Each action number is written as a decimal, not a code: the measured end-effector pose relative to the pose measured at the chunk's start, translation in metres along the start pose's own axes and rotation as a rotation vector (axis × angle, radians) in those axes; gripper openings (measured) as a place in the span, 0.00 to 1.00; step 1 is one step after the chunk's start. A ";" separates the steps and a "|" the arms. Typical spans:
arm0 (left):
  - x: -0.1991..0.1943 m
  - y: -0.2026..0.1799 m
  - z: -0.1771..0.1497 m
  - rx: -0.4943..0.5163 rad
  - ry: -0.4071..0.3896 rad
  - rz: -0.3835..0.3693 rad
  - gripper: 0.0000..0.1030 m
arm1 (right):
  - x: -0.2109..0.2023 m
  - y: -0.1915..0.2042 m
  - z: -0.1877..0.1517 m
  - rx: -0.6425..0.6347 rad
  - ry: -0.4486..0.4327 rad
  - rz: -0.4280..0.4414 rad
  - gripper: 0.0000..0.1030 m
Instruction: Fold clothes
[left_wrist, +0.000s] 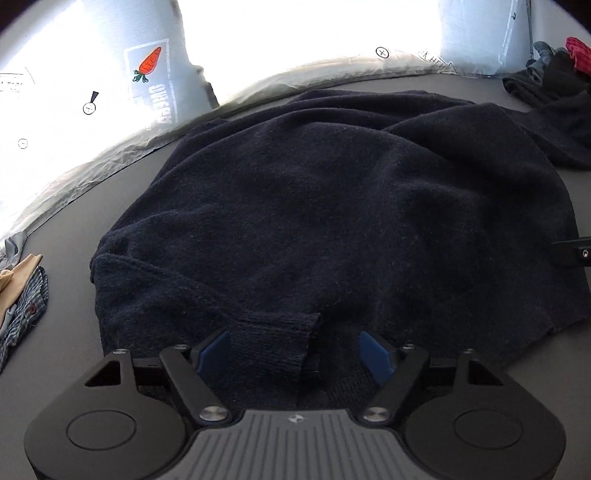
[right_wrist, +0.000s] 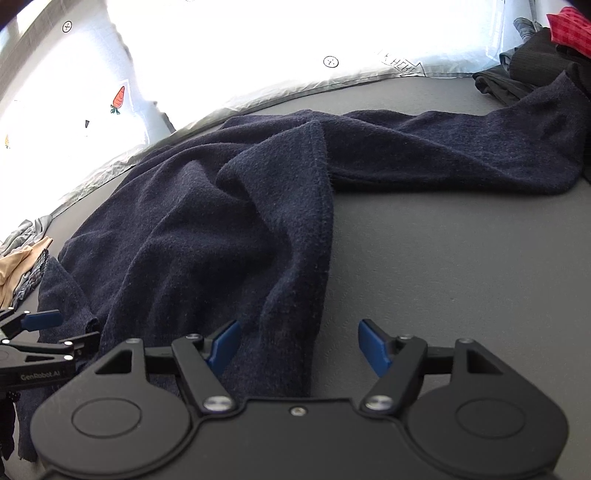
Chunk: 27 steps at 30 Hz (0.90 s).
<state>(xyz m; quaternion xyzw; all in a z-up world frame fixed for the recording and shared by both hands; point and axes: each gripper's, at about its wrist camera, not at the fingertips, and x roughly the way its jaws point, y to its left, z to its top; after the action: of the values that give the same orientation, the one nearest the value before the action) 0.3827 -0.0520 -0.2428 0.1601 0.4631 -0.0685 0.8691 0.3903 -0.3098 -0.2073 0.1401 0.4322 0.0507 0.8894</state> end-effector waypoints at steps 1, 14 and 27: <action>0.003 0.001 -0.001 -0.017 0.003 -0.004 0.73 | 0.000 -0.001 0.000 0.005 0.000 0.007 0.68; -0.014 0.038 -0.009 -0.295 -0.036 -0.010 0.13 | 0.007 0.009 0.002 -0.057 0.053 0.109 0.11; -0.141 0.105 -0.063 -0.651 -0.177 0.084 0.09 | -0.099 0.004 -0.018 0.019 -0.131 0.181 0.08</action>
<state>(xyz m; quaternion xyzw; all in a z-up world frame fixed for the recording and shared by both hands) 0.2824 0.0642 -0.1363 -0.1133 0.3764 0.1053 0.9135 0.3151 -0.3228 -0.1421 0.1900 0.3590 0.1173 0.9062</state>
